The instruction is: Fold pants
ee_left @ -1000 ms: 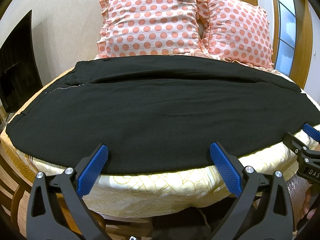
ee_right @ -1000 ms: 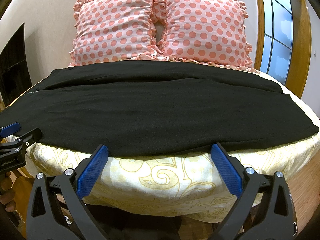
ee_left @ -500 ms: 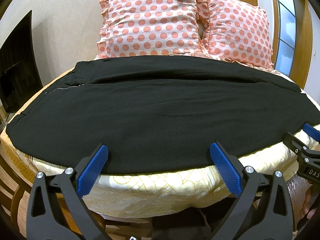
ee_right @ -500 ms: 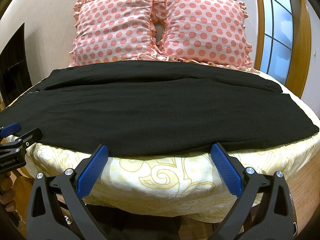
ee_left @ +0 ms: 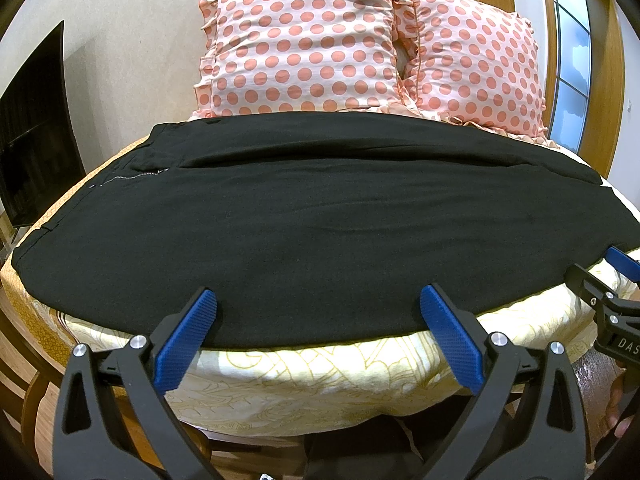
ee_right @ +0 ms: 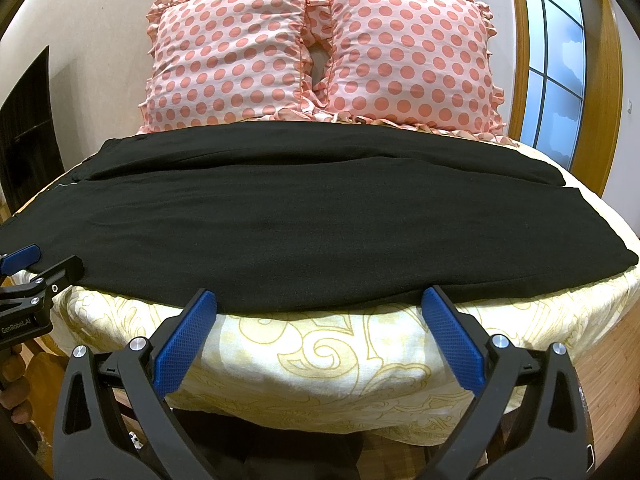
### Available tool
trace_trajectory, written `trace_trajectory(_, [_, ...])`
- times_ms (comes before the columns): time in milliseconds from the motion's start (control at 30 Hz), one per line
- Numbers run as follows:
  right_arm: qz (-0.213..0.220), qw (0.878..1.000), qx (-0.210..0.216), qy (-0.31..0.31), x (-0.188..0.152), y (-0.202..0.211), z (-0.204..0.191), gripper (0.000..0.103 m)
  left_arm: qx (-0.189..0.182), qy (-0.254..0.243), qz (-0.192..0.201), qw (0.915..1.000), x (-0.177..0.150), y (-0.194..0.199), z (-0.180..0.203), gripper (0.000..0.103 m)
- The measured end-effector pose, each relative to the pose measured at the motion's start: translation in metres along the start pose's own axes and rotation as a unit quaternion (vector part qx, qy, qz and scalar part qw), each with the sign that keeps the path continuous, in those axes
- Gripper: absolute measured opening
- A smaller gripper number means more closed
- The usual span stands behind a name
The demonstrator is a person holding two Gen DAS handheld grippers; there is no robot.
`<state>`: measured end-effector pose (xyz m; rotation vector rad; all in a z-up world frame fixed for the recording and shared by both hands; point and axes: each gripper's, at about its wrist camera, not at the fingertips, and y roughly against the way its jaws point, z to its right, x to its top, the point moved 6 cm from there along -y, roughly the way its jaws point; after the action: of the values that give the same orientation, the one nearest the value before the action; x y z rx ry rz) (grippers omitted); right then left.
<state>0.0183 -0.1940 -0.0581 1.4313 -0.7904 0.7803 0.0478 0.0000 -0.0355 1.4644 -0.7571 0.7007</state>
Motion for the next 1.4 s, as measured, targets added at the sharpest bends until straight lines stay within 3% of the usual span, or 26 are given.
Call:
trace_trajectory(467, [0.0, 1.0, 0.002, 0.001, 0.0, 0.0, 0.0, 0.102, 0.0, -0.001, 0.0, 1.0, 0.0, 0.0, 0.0, 0.101])
trace_trajectory(567, [-0.004, 1.0, 0.018, 0.011, -0.002, -0.002, 0.0, 0.102, 0.0, 0.001, -0.003, 1.0, 0.0, 0.0, 0.0, 0.101])
trace_trajectory(700, [-0.014, 0.999, 0.05, 0.018, -0.003, 0.01, 0.011, 0.102, 0.0, 0.003, -0.021, 0.9998, 0.006, -0.007, 0.002, 0.101])
trace_trajectory(833, [-0.007, 0.998, 0.06, -0.018, 0.002, 0.024, 0.048, 0.102, 0.007, -0.014, -0.028, 0.9995, 0.01, -0.002, -0.002, 0.101])
trace_trajectory(967, [0.033, 0.996, 0.021, -0.079, 0.036, 0.04, 0.107, 0.102, 0.01, -0.017, -0.007, 0.9998, 0.031, 0.01, -0.008, 0.101])
trace_trajectory(1067, [0.034, 0.99, 0.002, -0.134, 0.074, 0.031, 0.147, 0.102, 0.016, -0.015, 0.015, 0.9996, 0.058, 0.007, -0.01, 0.101])
trace_trajectory(1233, [0.006, 0.981, -0.003, -0.195, 0.146, -0.026, 0.191, 0.102, 0.031, 0.0, 0.018, 0.9994, 0.095, -0.019, -0.017, 0.101])
trace_trajectory(1333, [-0.021, 0.98, -0.061, -0.187, 0.186, -0.085, 0.21, 0.1, 0.035, 0.011, 0.0, 0.9993, 0.106, -0.042, -0.022, 0.101])
trace_trajectory(1400, [-0.048, 0.974, -0.1, -0.197, 0.204, -0.126, 0.231, 0.093, 0.037, 0.017, -0.011, 0.9991, 0.111, -0.055, -0.024, 0.101])
